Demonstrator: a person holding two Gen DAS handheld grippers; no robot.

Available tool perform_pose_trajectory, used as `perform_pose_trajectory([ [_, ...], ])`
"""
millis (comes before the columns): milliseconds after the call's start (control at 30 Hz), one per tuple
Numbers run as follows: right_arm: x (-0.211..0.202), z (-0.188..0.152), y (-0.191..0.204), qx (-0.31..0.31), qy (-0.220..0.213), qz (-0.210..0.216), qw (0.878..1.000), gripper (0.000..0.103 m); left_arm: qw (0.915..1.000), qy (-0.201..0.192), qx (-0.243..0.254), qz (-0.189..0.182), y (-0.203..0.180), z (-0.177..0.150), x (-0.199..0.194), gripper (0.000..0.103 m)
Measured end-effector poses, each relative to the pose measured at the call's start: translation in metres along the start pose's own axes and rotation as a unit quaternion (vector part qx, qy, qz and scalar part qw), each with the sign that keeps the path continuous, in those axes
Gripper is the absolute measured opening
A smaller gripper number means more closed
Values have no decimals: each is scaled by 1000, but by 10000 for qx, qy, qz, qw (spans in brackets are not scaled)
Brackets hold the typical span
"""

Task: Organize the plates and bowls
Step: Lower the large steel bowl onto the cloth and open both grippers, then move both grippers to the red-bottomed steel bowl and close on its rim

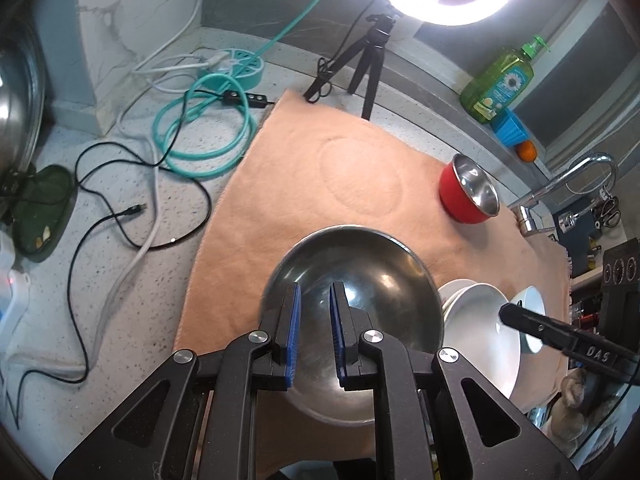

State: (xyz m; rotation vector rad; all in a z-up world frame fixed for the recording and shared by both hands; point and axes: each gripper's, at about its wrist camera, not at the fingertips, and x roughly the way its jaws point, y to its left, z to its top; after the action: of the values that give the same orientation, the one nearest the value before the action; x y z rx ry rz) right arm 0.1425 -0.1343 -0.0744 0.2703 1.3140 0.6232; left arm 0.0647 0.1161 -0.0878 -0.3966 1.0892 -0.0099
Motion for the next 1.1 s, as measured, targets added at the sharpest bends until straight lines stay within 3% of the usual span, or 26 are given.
perform_pose_trajectory([
  [567, -62, 49, -39, 385, -710, -154, 9966, 15, 9974, -65, 555, -463, -73, 45, 12, 13],
  [800, -58, 73, -77, 814, -795, -326, 9930, 16, 9950, 226, 702, -678, -110, 68, 44, 13],
  [1100, -44, 92, -124, 1378, -731, -379, 9870, 19, 9926, 540, 854, -680, -144, 94, 85, 13],
])
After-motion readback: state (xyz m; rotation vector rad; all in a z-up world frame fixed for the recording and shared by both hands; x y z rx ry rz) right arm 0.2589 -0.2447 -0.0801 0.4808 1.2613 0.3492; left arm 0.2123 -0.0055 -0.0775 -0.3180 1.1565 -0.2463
